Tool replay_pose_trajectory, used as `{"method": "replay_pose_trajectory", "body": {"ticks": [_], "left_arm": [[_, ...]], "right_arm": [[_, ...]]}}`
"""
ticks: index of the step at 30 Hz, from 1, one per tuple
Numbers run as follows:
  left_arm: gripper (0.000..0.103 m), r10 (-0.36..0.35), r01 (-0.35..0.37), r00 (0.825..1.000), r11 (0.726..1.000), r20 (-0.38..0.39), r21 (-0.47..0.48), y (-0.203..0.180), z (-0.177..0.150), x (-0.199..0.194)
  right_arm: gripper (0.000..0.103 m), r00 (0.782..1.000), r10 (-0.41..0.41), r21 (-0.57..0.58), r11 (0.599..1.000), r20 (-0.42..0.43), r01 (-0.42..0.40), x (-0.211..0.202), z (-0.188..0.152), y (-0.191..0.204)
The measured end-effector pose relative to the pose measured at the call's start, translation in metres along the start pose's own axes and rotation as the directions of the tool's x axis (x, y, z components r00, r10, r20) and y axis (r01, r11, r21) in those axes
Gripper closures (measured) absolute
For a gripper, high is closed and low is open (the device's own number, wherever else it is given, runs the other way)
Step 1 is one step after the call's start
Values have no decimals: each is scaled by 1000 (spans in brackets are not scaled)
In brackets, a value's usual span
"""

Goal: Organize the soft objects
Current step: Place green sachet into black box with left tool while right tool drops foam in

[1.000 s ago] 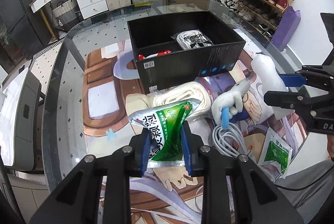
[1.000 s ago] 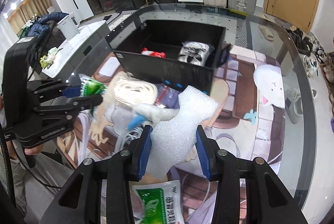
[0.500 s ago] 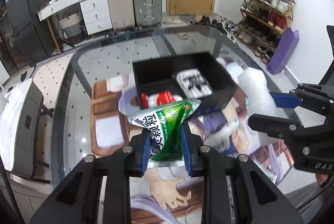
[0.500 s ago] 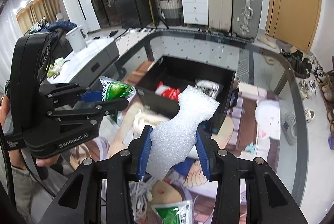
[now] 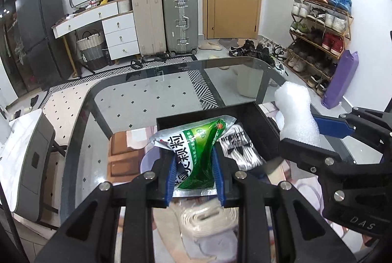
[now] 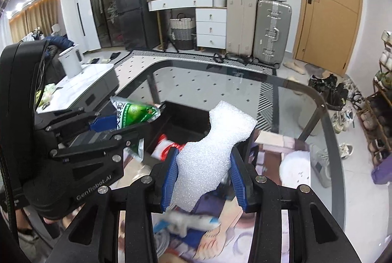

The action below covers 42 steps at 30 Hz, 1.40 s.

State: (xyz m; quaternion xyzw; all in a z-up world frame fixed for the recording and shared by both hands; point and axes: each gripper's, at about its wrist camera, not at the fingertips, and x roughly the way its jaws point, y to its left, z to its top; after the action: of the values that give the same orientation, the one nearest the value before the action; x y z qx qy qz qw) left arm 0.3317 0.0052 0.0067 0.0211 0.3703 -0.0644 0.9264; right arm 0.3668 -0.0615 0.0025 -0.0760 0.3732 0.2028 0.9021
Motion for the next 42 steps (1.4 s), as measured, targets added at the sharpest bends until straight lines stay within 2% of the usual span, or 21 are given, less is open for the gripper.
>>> {"method": "replay_pose_trajectory", "body": {"ticks": [4,13,19,25,29,39,42], "left_arm": [[77,2,-3,1000,1000,-13,-21,0,5,16],[78,13,-18,996,998,-83,-55,7,0,53],[78,-24,17,992,998,-124,-61,5,-5,63],[78,-51,40,980,998,-192,-57,0,-10,68],[78,-35,29,972,999,-231,-28,-7,-16,71],[78,-59,47,960,998,-275,-49,-10,-22,63],[77,-25,22,966,1000,-258,-12,-13,-20,61]], "right_arm": [[62,1000,-18,18,1000,1,18,21,7,-7],[62,997,-41,30,999,-69,43,68,7,-15],[62,989,-39,14,999,-140,42,93,-3,-16],[62,984,-7,34,999,-181,14,96,-9,-20],[62,978,5,36,999,-209,3,96,-13,-21],[62,974,-1,-12,1000,-225,-2,94,-17,-16],[61,975,-12,-27,1000,-222,6,92,-18,-14]]}}
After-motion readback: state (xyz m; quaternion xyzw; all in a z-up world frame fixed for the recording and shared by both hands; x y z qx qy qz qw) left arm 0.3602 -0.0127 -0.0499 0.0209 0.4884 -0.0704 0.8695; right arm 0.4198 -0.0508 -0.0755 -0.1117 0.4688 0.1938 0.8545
